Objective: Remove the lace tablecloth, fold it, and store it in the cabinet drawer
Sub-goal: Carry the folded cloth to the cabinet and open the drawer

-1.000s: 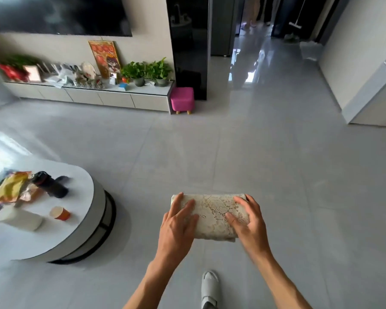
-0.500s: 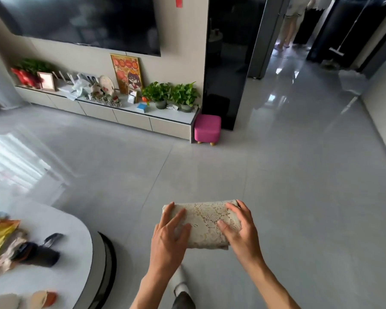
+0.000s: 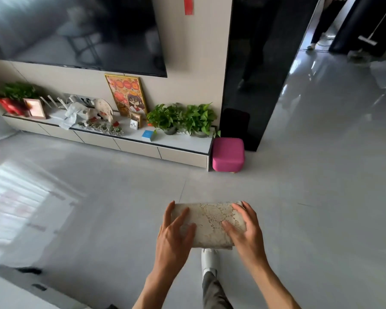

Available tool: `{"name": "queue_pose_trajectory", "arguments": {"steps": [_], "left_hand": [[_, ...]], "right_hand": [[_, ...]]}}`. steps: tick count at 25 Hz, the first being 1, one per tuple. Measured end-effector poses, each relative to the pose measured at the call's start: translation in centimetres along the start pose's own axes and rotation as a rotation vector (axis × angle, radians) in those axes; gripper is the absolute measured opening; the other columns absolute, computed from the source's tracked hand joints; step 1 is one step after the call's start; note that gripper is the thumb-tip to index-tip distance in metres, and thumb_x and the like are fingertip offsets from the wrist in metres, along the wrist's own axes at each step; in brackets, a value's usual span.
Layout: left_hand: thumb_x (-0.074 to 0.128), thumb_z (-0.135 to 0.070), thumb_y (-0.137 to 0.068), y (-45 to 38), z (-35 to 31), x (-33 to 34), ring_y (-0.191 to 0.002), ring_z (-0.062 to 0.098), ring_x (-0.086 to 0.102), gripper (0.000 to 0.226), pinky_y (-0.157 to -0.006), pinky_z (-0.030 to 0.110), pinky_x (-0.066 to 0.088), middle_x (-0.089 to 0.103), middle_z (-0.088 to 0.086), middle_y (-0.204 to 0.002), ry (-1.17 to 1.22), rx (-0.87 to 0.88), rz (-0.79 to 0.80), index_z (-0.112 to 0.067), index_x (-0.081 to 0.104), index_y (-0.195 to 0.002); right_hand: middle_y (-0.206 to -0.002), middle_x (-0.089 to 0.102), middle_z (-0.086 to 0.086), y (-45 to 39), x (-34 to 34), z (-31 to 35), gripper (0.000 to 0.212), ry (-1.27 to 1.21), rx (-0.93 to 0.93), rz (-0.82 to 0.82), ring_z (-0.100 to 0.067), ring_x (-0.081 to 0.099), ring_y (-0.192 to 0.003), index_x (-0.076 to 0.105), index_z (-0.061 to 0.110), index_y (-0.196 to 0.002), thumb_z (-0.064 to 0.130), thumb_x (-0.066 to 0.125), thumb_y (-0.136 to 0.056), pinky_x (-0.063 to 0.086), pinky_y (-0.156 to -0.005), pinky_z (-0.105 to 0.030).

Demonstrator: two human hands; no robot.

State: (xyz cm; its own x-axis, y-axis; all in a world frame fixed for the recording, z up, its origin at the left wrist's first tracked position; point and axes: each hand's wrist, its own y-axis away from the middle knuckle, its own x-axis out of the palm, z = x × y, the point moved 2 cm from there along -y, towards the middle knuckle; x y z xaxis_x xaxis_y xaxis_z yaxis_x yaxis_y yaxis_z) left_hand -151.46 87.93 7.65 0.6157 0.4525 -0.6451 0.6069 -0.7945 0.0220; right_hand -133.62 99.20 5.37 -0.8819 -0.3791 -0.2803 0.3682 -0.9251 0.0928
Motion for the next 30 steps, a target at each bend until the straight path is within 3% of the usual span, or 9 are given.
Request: {"name": "queue_pose_trajectory", "arguments": {"steps": [4, 7, 10, 15, 18, 21, 23, 25, 30], "left_hand": [[0.066, -0.032, -0.089, -13.2, 3.2, -2.0, -0.126, 0.021, 0.053, 0.046, -0.095, 0.029, 0.046, 0.026, -0.003, -0.158, -0.027, -0.051, 0.021, -0.024, 0.058, -0.134], [0.066, -0.033, -0.089, -22.1, 5.9, -4.7, -0.127, 0.020, 0.052, 0.048, -0.096, 0.029, 0.046, 0.025, -0.005, -0.158, -0.053, -0.103, 0.047, -0.023, 0.056, -0.135], [0.066, -0.034, -0.088, -31.3, 9.7, -6.0, -0.123, 0.020, 0.056, 0.050, -0.095, 0.033, 0.049, 0.024, -0.007, -0.158, -0.067, -0.108, 0.116, -0.024, 0.055, -0.135], [0.074, -0.029, -0.083, -47.0, 20.4, -4.2, -0.112, 0.014, 0.057, 0.071, -0.082, 0.024, 0.047, 0.029, -0.007, -0.152, 0.053, -0.124, 0.273, -0.028, 0.039, -0.145], [0.086, -0.012, -0.070, -54.8, 29.3, -0.9, -0.105, 0.020, 0.063, 0.093, -0.086, 0.035, 0.053, 0.055, 0.004, -0.131, 0.481, -0.616, 0.333, -0.024, 0.034, -0.147], [0.086, -0.018, -0.058, -60.2, 38.9, 4.9, -0.066, 0.014, 0.070, 0.061, -0.054, 0.026, 0.052, 0.074, 0.005, -0.082, 0.641, -0.927, 0.567, -0.007, 0.066, -0.115], [0.082, -0.019, -0.060, -63.2, 45.7, 10.6, -0.054, 0.009, 0.064, 0.038, -0.046, 0.021, 0.044, 0.071, 0.000, -0.069, 0.594, -0.970, 0.626, -0.012, 0.073, -0.096], [0.082, -0.018, -0.061, -65.1, 52.2, 16.0, -0.059, 0.011, 0.066, 0.033, -0.045, 0.021, 0.045, 0.073, -0.001, -0.072, 0.559, -0.914, 0.639, -0.017, 0.074, -0.093], [0.078, -0.018, -0.060, -70.2, 65.0, 23.0, -0.086, 0.026, 0.072, 0.040, -0.072, 0.038, 0.057, 0.074, 0.013, -0.097, 0.515, -0.628, 0.654, -0.018, 0.074, -0.099]], "right_hand": [[-0.144, 0.039, 0.020, -12.4, 7.4, 0.8, 0.049, -0.010, 0.048, 0.025, 0.016, 0.030, -0.133, 0.058, 0.039, -0.124, 0.023, 0.077, -0.082, 0.025, -0.109, -0.012], [-0.146, 0.039, 0.018, -19.7, 13.1, 2.5, 0.048, -0.003, 0.082, 0.061, 0.010, 0.032, -0.136, 0.057, 0.046, -0.120, 0.024, 0.077, -0.082, 0.024, -0.106, -0.008], [-0.146, 0.039, 0.018, -26.6, 18.7, 2.8, 0.048, -0.009, 0.115, 0.027, 0.007, 0.033, -0.136, 0.057, 0.048, -0.120, 0.027, 0.077, -0.081, 0.028, -0.112, -0.021], [-0.146, 0.041, 0.020, -37.4, 29.5, -1.9, 0.055, -0.013, 0.221, -0.103, 0.001, 0.035, -0.138, 0.051, 0.045, -0.128, 0.031, 0.075, -0.080, 0.029, -0.115, -0.024], [-0.148, 0.044, 0.016, -43.3, 35.1, -8.6, 0.070, -0.071, 0.365, -0.119, -0.005, 0.040, -0.137, 0.042, 0.049, -0.138, 0.032, 0.077, -0.080, 0.034, -0.115, -0.035], [-0.148, 0.044, 0.014, -48.3, 40.4, -17.8, 0.078, -0.133, 0.514, -0.127, -0.015, 0.054, -0.128, 0.035, 0.045, -0.143, 0.023, 0.078, -0.082, 0.047, -0.104, -0.042], [-0.142, 0.046, 0.017, -51.3, 43.9, -25.7, 0.079, -0.159, 0.565, -0.125, -0.003, 0.063, -0.111, 0.036, 0.042, -0.142, 0.015, 0.078, -0.081, 0.056, -0.085, -0.025], [-0.131, 0.050, 0.018, -53.1, 46.6, -34.0, 0.081, -0.200, 0.631, -0.101, 0.008, 0.066, -0.093, 0.037, 0.040, -0.140, 0.010, 0.080, -0.079, 0.054, -0.066, -0.012], [-0.112, 0.069, -0.001, -58.8, 50.4, -50.1, 0.049, -0.283, 0.870, -0.165, -0.020, 0.068, -0.096, 0.056, 0.020, -0.128, 0.015, 0.074, -0.083, 0.054, -0.075, -0.032]]}}
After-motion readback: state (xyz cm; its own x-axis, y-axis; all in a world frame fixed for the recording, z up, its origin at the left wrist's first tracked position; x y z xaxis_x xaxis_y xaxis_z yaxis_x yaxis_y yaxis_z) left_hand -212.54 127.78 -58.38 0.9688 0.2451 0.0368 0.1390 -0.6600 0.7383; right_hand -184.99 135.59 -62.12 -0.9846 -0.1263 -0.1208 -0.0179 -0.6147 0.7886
